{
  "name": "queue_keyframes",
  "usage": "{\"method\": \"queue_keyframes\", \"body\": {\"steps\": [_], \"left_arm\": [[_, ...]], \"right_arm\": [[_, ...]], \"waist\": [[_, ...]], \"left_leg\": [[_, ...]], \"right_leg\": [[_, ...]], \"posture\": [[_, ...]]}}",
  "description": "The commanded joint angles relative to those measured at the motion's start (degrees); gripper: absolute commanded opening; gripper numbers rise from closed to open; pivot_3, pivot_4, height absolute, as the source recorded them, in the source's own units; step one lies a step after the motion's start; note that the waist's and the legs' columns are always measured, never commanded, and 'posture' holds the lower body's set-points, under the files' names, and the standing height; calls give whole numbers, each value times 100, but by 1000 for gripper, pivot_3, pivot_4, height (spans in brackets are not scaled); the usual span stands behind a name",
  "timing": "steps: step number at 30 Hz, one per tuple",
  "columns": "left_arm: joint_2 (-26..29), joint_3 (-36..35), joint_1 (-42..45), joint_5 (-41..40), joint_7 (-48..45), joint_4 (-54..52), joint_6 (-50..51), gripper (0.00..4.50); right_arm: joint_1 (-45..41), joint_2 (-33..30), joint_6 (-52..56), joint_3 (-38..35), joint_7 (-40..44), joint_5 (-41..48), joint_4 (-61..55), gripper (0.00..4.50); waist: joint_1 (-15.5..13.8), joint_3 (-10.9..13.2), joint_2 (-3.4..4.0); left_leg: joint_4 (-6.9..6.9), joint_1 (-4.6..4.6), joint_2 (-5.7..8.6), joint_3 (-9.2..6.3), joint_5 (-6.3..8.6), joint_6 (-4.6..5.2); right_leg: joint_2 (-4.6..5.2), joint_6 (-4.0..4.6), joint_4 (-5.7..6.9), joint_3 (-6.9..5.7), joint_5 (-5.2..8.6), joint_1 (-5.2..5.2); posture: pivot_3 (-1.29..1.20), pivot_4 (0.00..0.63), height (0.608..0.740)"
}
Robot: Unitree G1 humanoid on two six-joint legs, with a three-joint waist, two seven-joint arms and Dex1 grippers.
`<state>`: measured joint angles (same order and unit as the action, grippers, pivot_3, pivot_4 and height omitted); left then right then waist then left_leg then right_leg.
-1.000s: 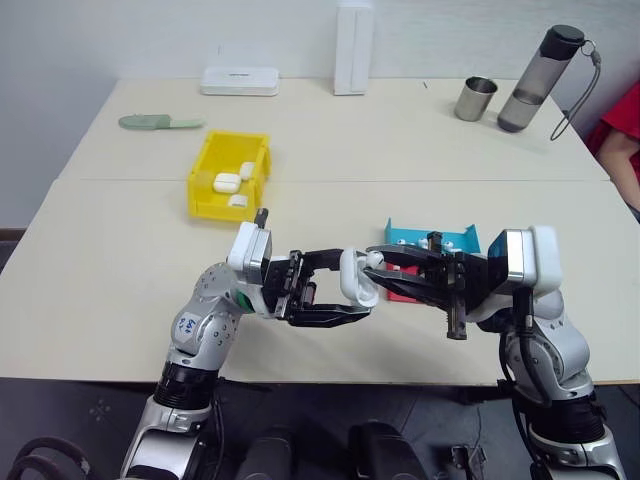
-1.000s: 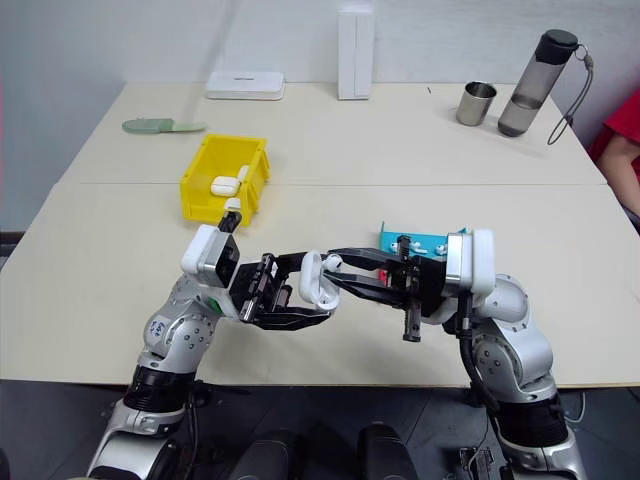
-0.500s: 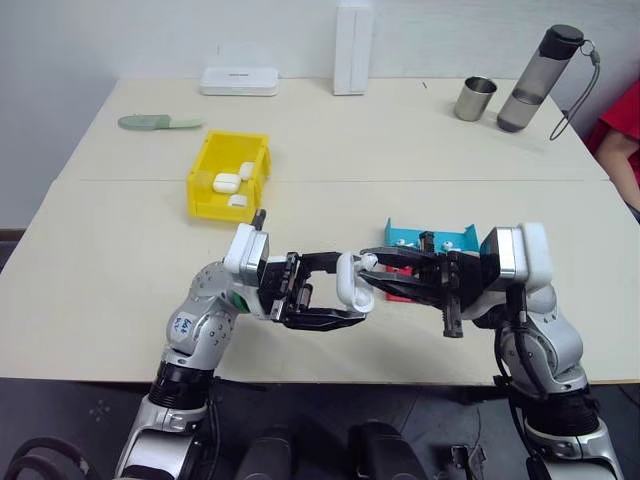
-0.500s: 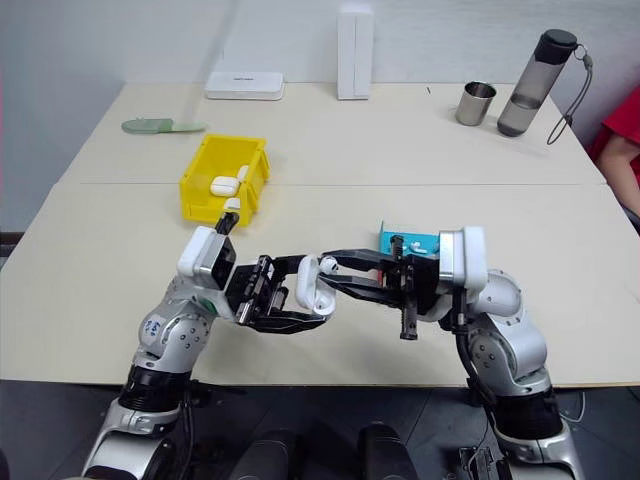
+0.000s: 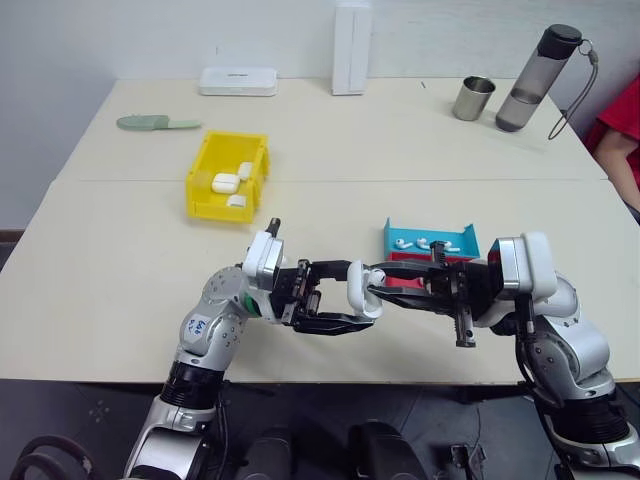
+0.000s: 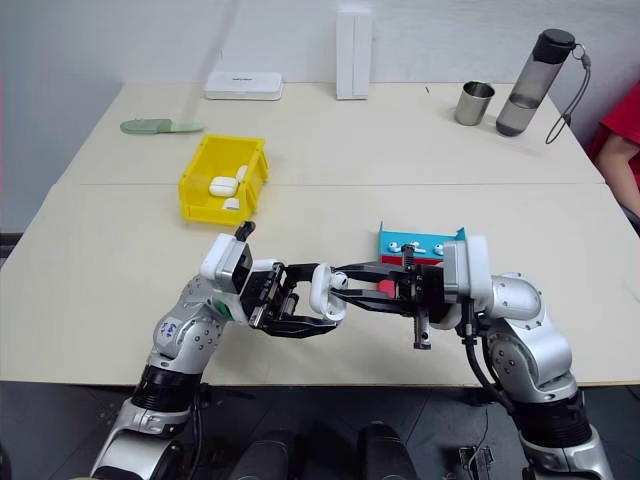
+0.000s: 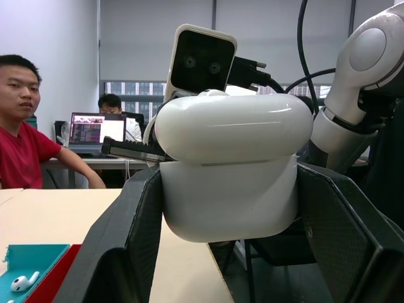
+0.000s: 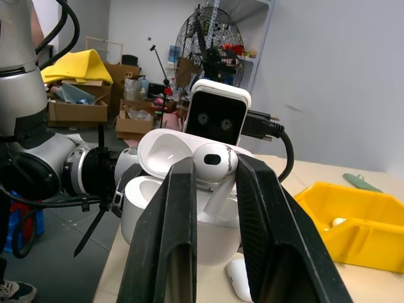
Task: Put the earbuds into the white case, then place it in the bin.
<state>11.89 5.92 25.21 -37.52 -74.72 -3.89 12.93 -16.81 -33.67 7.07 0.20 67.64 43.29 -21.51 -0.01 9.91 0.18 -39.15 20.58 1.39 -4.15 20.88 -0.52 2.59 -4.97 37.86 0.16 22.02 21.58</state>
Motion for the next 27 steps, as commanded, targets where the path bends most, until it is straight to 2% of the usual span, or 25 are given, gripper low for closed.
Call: {"method": "queue_keyframes", "body": {"steps": [1, 27], "left_arm": [[-133, -338, 243, -340, 46, -378, -356, 2817], [-128, -430, 206, -406, 212, -498, -350, 2817]], "right_arm": [[132, -254, 348, 28, 156, -102, 155, 470], [28, -242, 354, -362, -24, 97, 50, 470]], "waist": [[-3, 0, 0], [-11, 1, -2]], "left_leg": [[0, 0, 0, 0, 0, 0], [0, 0, 0, 0, 0, 0]], "right_leg": [[0, 0, -1, 1, 0, 0], [0, 0, -1, 0, 0, -1]], "posture": [[0, 150, 740], [0, 150, 740]]}}
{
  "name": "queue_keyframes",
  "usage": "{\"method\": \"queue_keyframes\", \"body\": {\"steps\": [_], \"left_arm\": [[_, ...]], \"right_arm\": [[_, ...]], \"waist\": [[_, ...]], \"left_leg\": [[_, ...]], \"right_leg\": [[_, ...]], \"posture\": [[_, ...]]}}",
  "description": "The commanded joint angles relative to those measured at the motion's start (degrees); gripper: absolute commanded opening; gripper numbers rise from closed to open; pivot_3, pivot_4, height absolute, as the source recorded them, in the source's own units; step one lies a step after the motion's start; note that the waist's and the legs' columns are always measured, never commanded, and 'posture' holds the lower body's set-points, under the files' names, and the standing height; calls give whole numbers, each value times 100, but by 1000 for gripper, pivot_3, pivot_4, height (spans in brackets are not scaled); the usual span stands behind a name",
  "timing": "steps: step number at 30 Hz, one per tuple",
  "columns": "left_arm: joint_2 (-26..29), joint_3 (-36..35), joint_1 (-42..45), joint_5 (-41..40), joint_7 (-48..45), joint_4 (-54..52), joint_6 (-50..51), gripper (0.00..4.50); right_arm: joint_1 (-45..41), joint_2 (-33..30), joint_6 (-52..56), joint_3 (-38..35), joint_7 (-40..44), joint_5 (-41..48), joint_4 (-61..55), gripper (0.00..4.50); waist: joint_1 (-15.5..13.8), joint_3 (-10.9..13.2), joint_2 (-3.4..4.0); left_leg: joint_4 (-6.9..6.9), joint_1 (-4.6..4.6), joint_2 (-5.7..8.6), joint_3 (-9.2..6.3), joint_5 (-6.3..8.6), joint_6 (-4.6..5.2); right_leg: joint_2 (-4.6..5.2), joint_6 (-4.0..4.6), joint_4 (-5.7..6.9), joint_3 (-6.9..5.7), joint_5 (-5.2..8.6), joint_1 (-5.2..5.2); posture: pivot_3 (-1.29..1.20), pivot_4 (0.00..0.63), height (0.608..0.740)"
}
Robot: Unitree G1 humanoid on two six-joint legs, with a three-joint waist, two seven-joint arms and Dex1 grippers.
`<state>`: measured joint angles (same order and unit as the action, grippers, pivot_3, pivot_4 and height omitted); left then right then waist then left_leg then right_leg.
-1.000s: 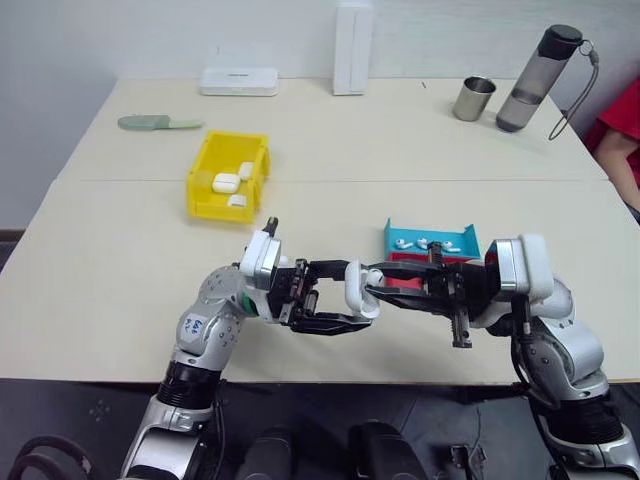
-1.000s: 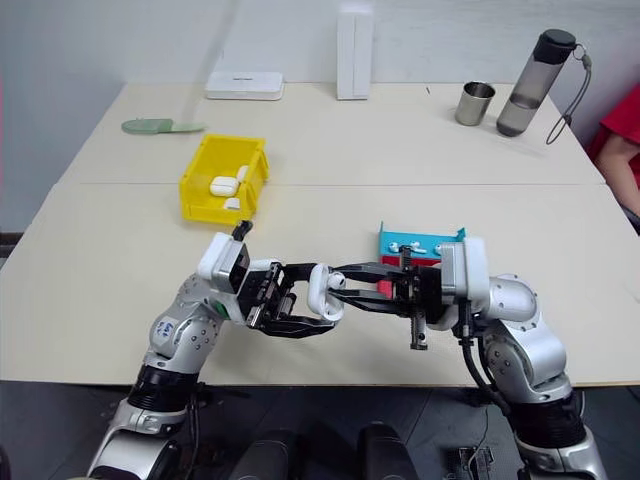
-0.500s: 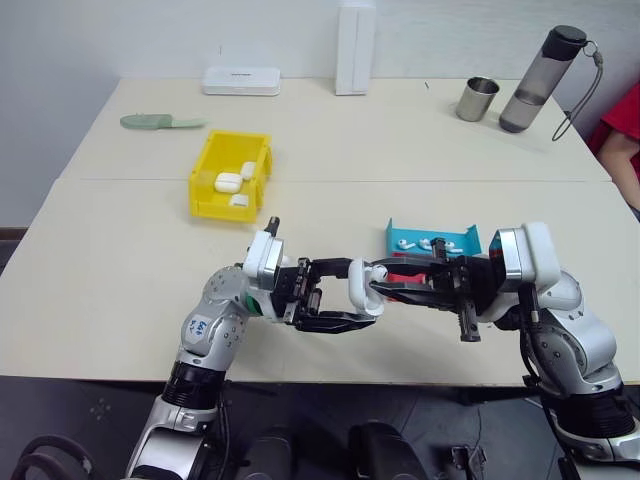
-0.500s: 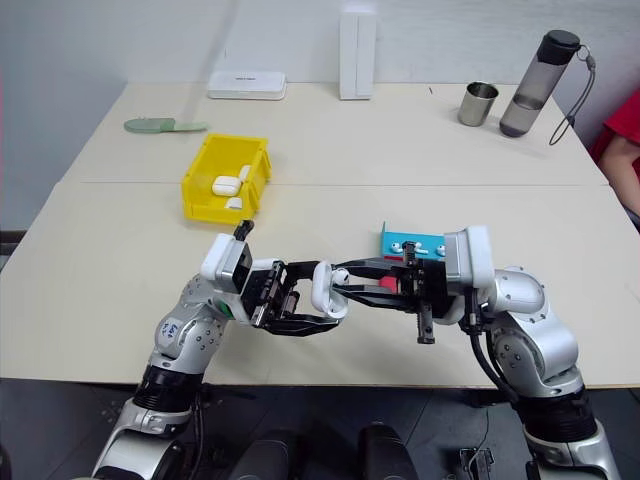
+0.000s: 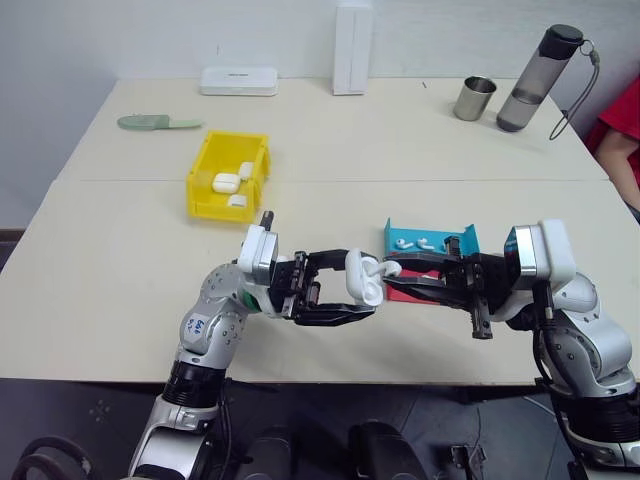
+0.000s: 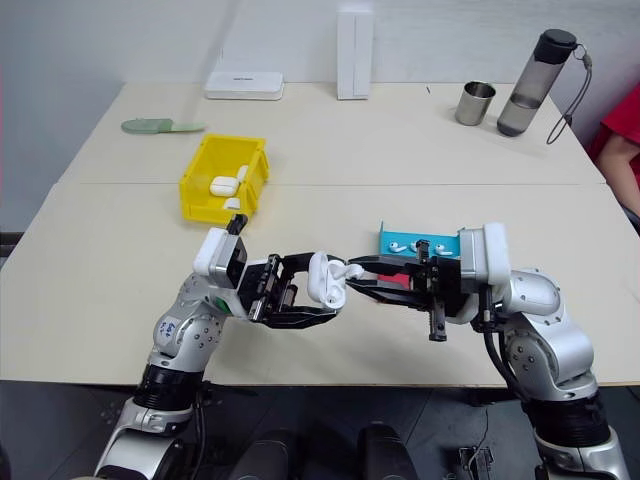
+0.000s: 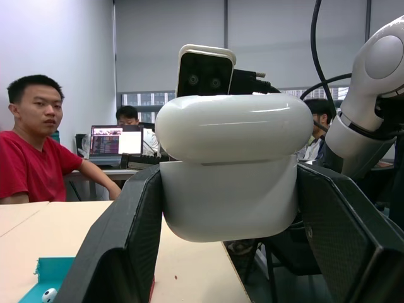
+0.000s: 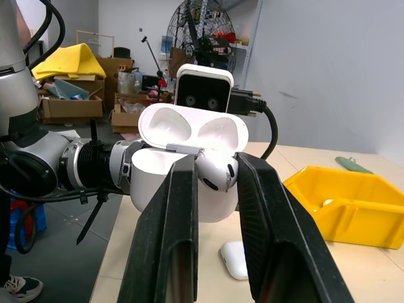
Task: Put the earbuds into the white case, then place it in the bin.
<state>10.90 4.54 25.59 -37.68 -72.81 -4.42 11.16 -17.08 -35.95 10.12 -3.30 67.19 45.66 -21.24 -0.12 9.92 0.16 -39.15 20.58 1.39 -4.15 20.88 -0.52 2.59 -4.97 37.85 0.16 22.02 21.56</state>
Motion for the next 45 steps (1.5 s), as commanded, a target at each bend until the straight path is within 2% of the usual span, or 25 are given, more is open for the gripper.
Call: {"method": "queue_keyframes", "body": {"steps": [1, 9, 17, 21, 30, 33, 38, 41, 42, 45], "left_arm": [[-10, -258, 153, -366, -19, -449, -181, 2817], [120, -177, 87, -280, -107, -501, -91, 2817], [233, -144, 18, -197, -123, -432, -114, 2817], [278, -98, 21, -100, -141, -301, -204, 2817], [200, -66, 37, -70, -144, -252, -296, 2817], [187, -62, 30, -70, -137, -241, -336, 2817], [171, -63, 15, -67, -111, -226, -393, 2817], [186, -113, -23, -63, -86, -201, -431, 2817], [199, -129, -47, -51, -88, -185, -452, 2817], [278, -194, -143, 6, -134, -91, -547, 2817]], "right_arm": [[-8, 34, -5, 10, 19, -160, 27, 470], [-531, -90, 38, 132, 127, -439, 13, 470], [-866, -710, 236, 387, 596, -818, -11, 470], [-1129, -946, 561, 504, 530, -799, -197, 470], [-1499, -890, 1254, 817, 382, -742, -345, 470], [-1531, -1018, 1548, 810, 542, -565, -369, 1463], [-1592, -841, 1249, 615, 585, -578, -283, 3180], [-1360, -1147, 1397, 195, 759, -338, -200, 4257], [-1215, -1278, 1477, 12, 792, -260, -172, 4478], [-583, -1641, 1348, -644, 994, -258, 32, 4478]], "waist": [[0, 0, 0], [2, 0, 0], [-1, 0, 0], [-2, 1, -2], [-1, 2, -4], [-6, 3, -4], [-11, 5, -8], [-41, 6, -10], [-62, 7, -11], [-145, 8, -13]], "left_leg": [[0, 0, 0, 0, 0, 0], [0, 0, 0, 0, 0, 0], [1, 0, 0, 0, 0, 0], [1, 0, 0, -1, 0, 0], [1, 1, -1, -1, 0, 0], [2, 1, -1, -1, 0, 0], [1, 2, -1, -1, 0, 0], [1, 2, -1, -1, 0, 0], [0, 3, -1, -1, 0, 1], [1, 6, 0, -1, 1, 3]], "right_leg": [[0, 0, 0, 0, 0, 0], [0, 0, 0, 0, 0, 0], [1, 0, -2, 0, 0, 0], [1, 0, -3, 0, 0, 0], [1, 0, -4, 0, 0, 1], [1, 0, -4, -1, 0, 1], [1, 0, -6, -1, 0, 1], [2, 0, -6, -1, 0, 1], [2, 0, -7, -2, 0, 0], [2, 0, -10, -4, 0, 0]], "posture": [[0, 150, 740], [0, 150, 740], [0, 150, 740], [0, 150, 740], [0, 150, 740], [0, 150, 740], [0, 150, 740], [0, 150, 740], [0, 150, 740], [0, 150, 740]]}}
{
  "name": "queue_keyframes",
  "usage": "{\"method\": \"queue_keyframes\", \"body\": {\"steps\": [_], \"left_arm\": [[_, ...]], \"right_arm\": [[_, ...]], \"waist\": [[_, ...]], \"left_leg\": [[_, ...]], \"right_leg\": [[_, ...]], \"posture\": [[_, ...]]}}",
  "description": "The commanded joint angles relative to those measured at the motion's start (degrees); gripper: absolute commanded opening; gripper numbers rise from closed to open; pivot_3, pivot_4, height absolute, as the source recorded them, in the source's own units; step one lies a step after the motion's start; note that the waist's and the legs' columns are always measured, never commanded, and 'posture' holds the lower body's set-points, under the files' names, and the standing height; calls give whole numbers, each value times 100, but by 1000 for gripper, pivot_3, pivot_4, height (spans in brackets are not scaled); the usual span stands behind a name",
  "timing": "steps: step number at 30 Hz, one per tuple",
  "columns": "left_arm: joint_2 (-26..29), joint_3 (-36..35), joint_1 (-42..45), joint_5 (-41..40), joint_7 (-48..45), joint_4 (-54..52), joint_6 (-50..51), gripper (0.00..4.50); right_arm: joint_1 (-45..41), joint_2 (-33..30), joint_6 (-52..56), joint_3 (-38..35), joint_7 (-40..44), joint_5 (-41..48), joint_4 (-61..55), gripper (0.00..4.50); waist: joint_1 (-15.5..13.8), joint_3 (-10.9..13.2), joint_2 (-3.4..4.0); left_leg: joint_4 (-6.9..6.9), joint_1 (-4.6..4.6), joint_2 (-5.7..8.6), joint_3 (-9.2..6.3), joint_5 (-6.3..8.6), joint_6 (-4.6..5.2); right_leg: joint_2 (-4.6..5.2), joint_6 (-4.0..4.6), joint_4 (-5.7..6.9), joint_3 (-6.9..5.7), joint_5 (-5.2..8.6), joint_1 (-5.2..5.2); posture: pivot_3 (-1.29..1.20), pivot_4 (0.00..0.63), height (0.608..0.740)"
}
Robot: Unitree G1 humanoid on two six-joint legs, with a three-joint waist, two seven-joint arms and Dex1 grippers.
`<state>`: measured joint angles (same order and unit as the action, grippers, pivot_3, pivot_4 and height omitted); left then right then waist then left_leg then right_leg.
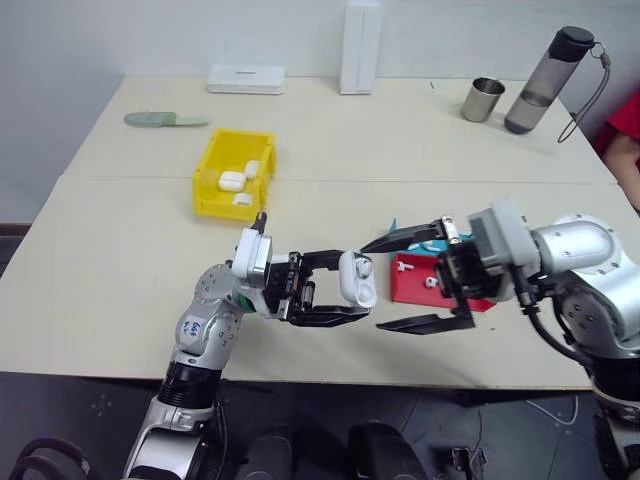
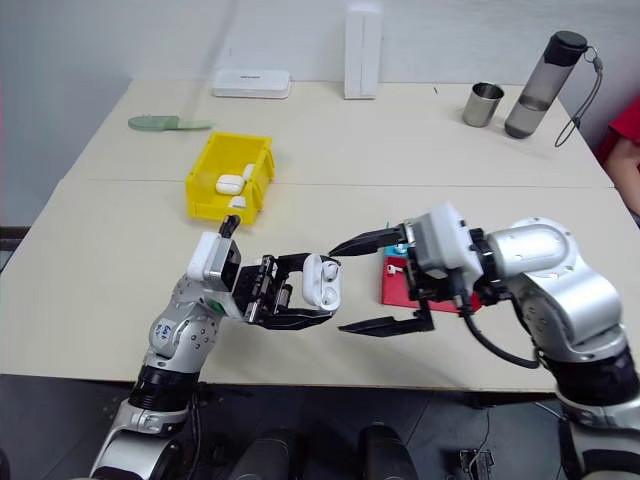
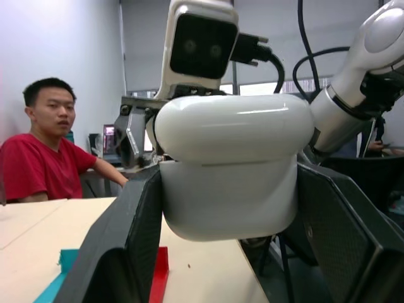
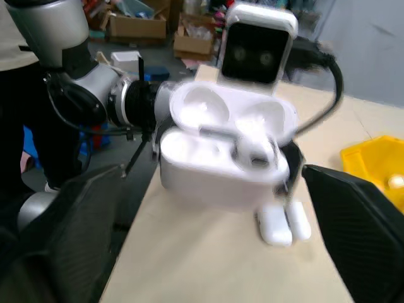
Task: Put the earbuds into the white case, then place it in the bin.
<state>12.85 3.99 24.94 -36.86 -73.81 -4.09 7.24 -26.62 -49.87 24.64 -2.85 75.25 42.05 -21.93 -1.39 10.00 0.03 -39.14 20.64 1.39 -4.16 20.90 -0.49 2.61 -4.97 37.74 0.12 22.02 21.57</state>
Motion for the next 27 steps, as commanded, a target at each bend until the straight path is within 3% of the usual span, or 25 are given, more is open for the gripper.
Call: {"method": "queue_keyframes", "body": {"steps": [1, 4, 12, 17, 22, 27], "left_arm": [[112, -165, -114, -59, -52, -90, -195, 2817], [190, -230, -179, -40, -95, 0, -295, 2817], [206, -289, -229, -71, -3, -65, -284, 2817], [214, -316, -177, -76, 14, -53, -272, 2817], [214, -337, -145, -111, 39, -81, -252, 2817], [220, -331, -201, -112, 55, -128, -238, 2817]], "right_arm": [[631, -324, -210, -959, 216, 54, 207, 4478], [1355, -389, -555, -1703, 129, -210, 590, 4478], [3252, 147, -2360, -3462, -268, -1186, 2483, 4478], [3545, 157, -2863, -3643, -497, -1418, 3343, 4478], [2861, -368, -1245, -3000, -1467, -1491, 2557, 4478], [1259, -1309, 978, -1736, -1479, -1090, 1879, 4478]], "waist": [[-17, 1, -2], [-23, 2, -4], [-19, 3, -4], [54, 2, -3], [190, -3, 11], [128, -4, 23]], "left_leg": [[1, 0, 0, 0, 0, 0], [1, 1, 0, 2, 1, 1], [1, -2, 1, 7, 1, 2], [1, -13, -1, 25, 0, 2], [1, -31, -9, 48, -3, -2], [1, -29, -10, 48, -6, 1]], "right_leg": [[0, 0, -2, 0, 0, 0], [0, 0, 0, -1, 0, -2], [-2, -1, 6, 0, 0, -7], [-8, -1, 7, 17, 0, -9], [-11, 0, 12, 27, -1, -19], [-9, 1, 14, 27, -1, -10]], "posture": [[0, 150, 740], [0, 150, 740], [0, 150, 740], [0, 150, 740], [0, 150, 740], [0, 150, 740]]}}
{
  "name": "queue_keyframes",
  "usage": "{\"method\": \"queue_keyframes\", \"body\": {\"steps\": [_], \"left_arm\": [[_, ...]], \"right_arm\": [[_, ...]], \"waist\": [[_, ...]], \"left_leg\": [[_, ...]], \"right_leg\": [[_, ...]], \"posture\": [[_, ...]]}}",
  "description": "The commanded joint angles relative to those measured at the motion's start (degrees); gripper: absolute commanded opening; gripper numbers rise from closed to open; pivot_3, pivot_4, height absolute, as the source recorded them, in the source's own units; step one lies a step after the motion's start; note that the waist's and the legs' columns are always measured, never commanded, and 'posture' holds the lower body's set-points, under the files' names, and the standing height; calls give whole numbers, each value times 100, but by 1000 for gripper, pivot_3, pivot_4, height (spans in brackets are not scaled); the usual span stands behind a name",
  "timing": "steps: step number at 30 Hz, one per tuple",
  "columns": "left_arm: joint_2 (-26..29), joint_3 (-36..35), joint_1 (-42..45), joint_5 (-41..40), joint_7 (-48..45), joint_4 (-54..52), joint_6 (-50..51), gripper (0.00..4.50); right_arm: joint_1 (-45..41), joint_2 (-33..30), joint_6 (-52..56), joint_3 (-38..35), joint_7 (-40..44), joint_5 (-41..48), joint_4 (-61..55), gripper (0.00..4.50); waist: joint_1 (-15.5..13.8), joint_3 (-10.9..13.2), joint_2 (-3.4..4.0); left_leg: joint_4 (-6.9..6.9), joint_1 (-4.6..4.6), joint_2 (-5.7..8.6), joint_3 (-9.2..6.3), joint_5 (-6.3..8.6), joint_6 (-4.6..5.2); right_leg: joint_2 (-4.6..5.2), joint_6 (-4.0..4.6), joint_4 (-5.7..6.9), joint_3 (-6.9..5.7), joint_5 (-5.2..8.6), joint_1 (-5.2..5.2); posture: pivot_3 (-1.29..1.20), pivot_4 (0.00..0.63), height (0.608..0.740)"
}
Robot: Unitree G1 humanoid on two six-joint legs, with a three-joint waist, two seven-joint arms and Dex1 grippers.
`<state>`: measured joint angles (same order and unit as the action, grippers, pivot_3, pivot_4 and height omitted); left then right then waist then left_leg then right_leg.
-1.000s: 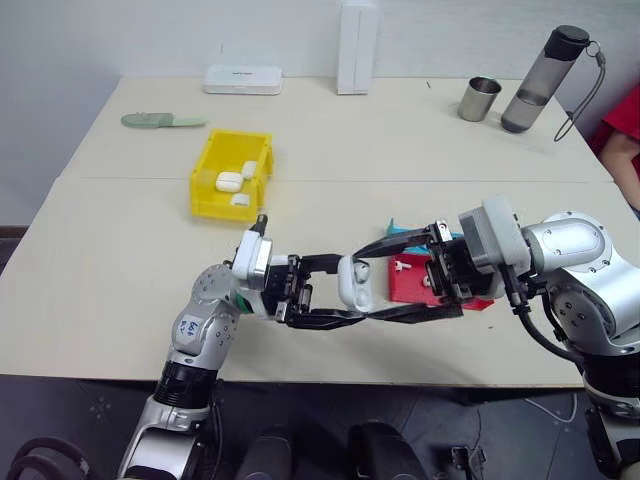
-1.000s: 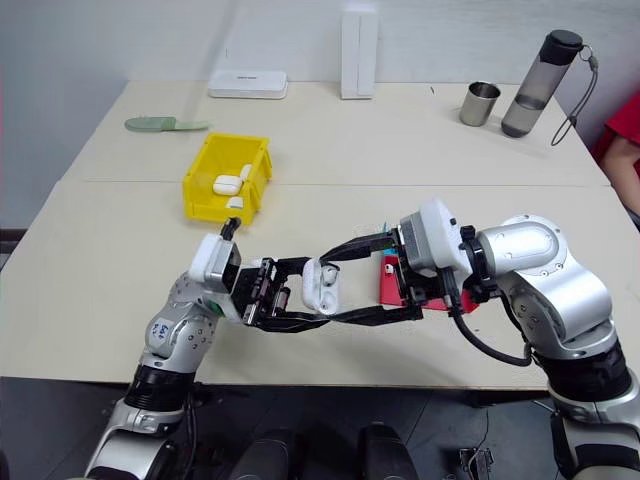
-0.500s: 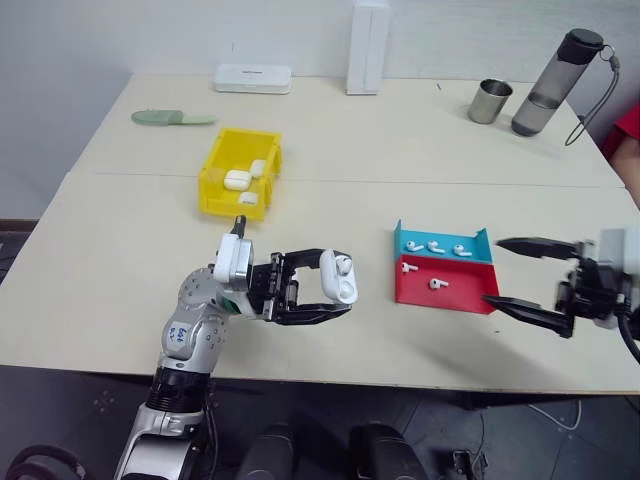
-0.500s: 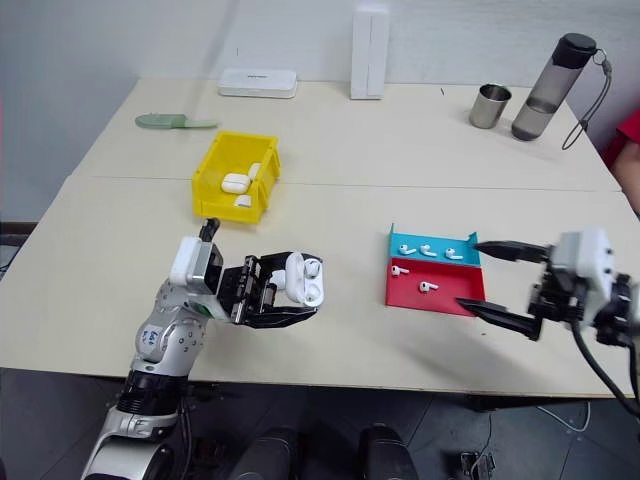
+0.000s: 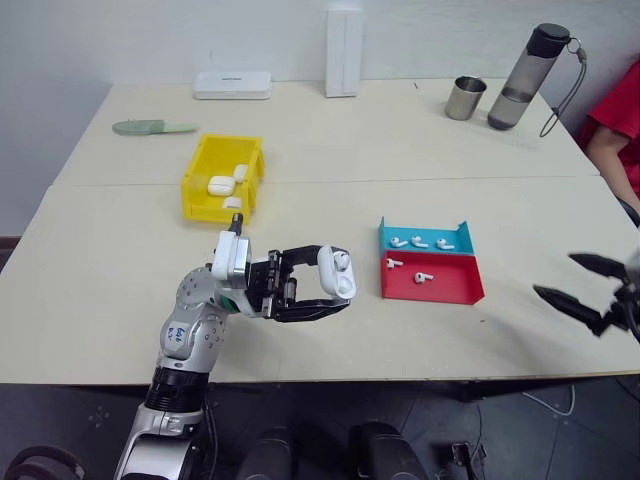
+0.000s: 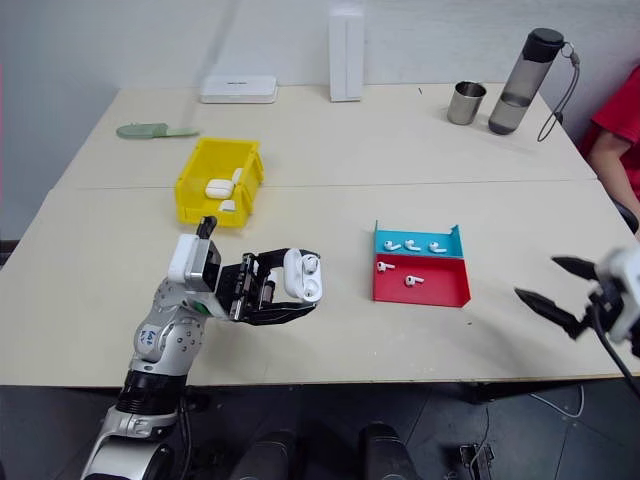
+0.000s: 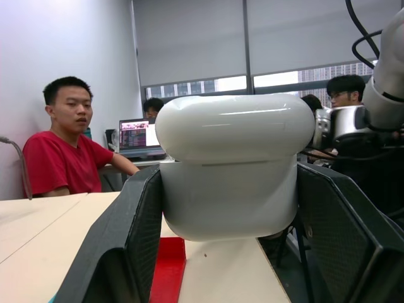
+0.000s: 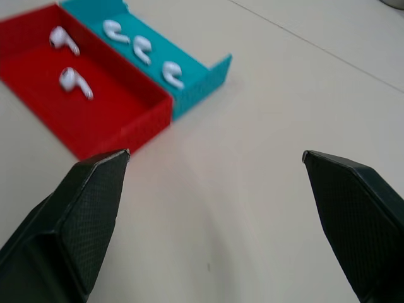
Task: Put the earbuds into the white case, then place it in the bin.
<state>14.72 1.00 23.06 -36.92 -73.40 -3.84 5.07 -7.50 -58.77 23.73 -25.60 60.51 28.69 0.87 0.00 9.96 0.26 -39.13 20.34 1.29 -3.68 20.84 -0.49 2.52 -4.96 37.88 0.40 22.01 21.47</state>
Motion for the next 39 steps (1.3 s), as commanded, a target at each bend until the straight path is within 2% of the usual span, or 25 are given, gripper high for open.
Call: {"method": "queue_keyframes", "body": {"steps": [1, 4, 8, 12, 16, 25, 30, 39], "left_arm": [[33, -31, -30, -103, 17, -159, -29, 2817], [1, -4, -61, -82, 42, -159, -52, 2817], [-63, 52, -50, -51, 91, -140, -75, 2817], [-139, 119, -54, -24, 152, -182, -95, 2817], [-139, 156, -120, -29, 239, -314, -78, 2817], [-79, 164, -186, -54, 356, -416, -55, 2817], [-57, 160, -197, -51, 398, -441, -62, 2817], [-30, 164, -269, -44, 481, -523, -85, 2817]], "right_arm": [[-1088, -557, 1458, 901, -4, 215, -428, 4478], [-2481, -616, 2281, 2054, 15, -155, -197, 4478], [-3653, -338, 2297, 3294, 152, -983, 474, 4478], [-4385, 57, 1728, 4225, 418, -1855, 1392, 4478], [-4785, 261, 1213, 4764, 774, -2505, 2132, 4478], [-5366, 879, 287, 5035, 1063, -3364, 3306, 4478], [-5634, 986, -151, 5216, 1349, -3838, 3836, 4478], [-5646, 1069, -153, 5168, 1836, -4174, 3783, 4478]], "waist": [[-19, 0, 0], [-66, 2, -3], [-158, 4, -6], [-152, 4, -7], [-122, 4, -7], [-55, 4, -7], [1, 4, -6], [24, 3, -6]], "left_leg": [[1, 1, -1, -7, 0, 0], [5, 10, 1, -16, 1, 0], [4, 30, 5, -29, 2, 0], [-10, 88, 15, -40, 2, 2], [-20, 116, 18, -32, 0, -1], [-21, 115, 17, -30, -1, -3], [-31, 116, 17, -31, -1, -3], [-40, 115, 17, -31, -1, -3]], "right_leg": [[0, 0, 1, -4, 0, 1], [6, 0, -12, -10, 0, 8], [11, 1, -22, -20, 0, 19], [15, -3, -10, -23, -2, 69], [17, -6, 20, -26, -4, 115], [16, -6, 37, -25, -4, 121], [17, -6, 48, -26, -4, 122], [17, -6, 65, -24, -4, 127]], "posture": [[0, 150, 740], [0, 150, 740], [0, 150, 740], [0, 150, 740], [0, 150, 740], [0, 150, 740], [0, 150, 740], [0, 150, 740]]}}
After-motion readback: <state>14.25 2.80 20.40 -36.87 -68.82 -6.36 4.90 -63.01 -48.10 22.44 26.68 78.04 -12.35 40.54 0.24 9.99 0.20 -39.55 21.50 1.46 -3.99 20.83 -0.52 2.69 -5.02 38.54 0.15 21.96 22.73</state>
